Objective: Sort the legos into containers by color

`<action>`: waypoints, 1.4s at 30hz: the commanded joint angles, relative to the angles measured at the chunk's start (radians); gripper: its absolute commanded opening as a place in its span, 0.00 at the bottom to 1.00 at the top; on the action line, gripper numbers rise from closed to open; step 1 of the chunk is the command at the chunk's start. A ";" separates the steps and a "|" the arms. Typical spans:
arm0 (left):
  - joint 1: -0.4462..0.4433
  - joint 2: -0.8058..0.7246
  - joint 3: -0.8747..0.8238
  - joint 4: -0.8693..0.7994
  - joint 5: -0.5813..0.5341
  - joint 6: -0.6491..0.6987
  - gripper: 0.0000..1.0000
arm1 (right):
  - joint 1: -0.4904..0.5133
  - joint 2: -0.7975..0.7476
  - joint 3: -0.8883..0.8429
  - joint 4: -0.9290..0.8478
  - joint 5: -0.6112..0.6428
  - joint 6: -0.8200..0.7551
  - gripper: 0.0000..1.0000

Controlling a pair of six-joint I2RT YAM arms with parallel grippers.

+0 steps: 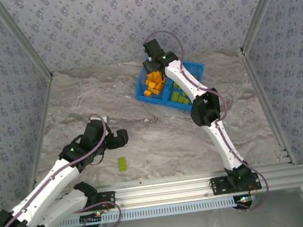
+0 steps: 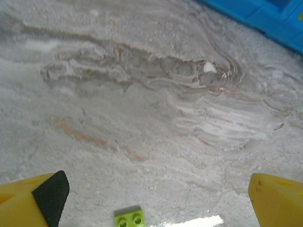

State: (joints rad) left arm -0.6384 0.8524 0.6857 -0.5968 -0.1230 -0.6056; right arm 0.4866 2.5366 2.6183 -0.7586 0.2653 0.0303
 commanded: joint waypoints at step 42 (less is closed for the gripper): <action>-0.296 0.374 0.061 -0.075 -0.135 -0.388 0.24 | 0.137 -1.221 -1.287 0.186 -0.165 0.222 1.00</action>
State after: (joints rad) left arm -0.9298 1.2724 0.6422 -0.6579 -0.2062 -1.0477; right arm 0.6209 1.3781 1.3266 -0.5751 0.0639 0.2302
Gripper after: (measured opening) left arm 0.280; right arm 0.999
